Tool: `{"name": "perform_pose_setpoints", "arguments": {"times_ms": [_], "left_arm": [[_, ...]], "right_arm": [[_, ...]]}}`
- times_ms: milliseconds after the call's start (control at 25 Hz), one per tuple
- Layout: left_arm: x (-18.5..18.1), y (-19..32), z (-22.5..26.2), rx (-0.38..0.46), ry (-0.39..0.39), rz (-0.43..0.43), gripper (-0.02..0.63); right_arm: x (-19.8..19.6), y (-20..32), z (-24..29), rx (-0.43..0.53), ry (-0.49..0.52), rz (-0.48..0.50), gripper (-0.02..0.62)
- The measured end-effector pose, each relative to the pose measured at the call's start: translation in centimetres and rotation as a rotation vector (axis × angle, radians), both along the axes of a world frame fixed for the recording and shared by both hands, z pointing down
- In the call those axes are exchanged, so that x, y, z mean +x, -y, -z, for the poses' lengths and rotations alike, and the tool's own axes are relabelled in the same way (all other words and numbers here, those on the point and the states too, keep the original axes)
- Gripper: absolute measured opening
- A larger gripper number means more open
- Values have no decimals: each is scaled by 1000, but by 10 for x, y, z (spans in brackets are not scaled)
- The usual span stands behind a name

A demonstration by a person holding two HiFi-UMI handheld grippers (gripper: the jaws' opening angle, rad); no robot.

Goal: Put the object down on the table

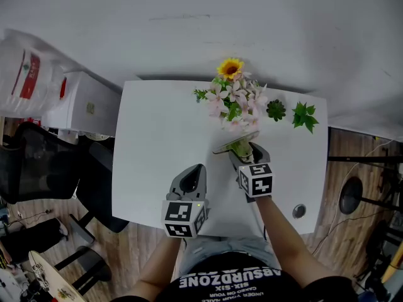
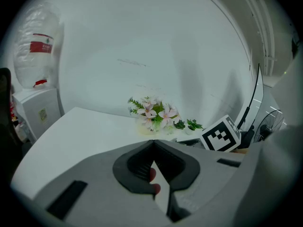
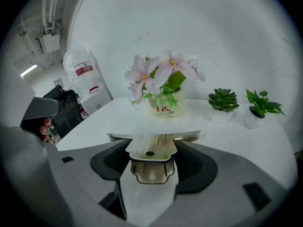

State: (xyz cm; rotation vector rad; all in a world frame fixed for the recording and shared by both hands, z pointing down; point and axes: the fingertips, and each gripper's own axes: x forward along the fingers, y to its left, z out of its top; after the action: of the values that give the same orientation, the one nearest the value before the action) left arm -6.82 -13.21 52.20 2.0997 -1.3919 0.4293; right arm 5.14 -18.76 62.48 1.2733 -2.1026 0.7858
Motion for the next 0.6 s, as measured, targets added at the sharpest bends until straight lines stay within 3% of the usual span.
{"name": "perform_pose_setpoints", "arguments": {"times_ms": [600], "left_arm": [[-1, 1, -3, -7, 0, 6, 6]], "right_arm": [[-3, 3, -20, -24, -36, 7, 288]]}}
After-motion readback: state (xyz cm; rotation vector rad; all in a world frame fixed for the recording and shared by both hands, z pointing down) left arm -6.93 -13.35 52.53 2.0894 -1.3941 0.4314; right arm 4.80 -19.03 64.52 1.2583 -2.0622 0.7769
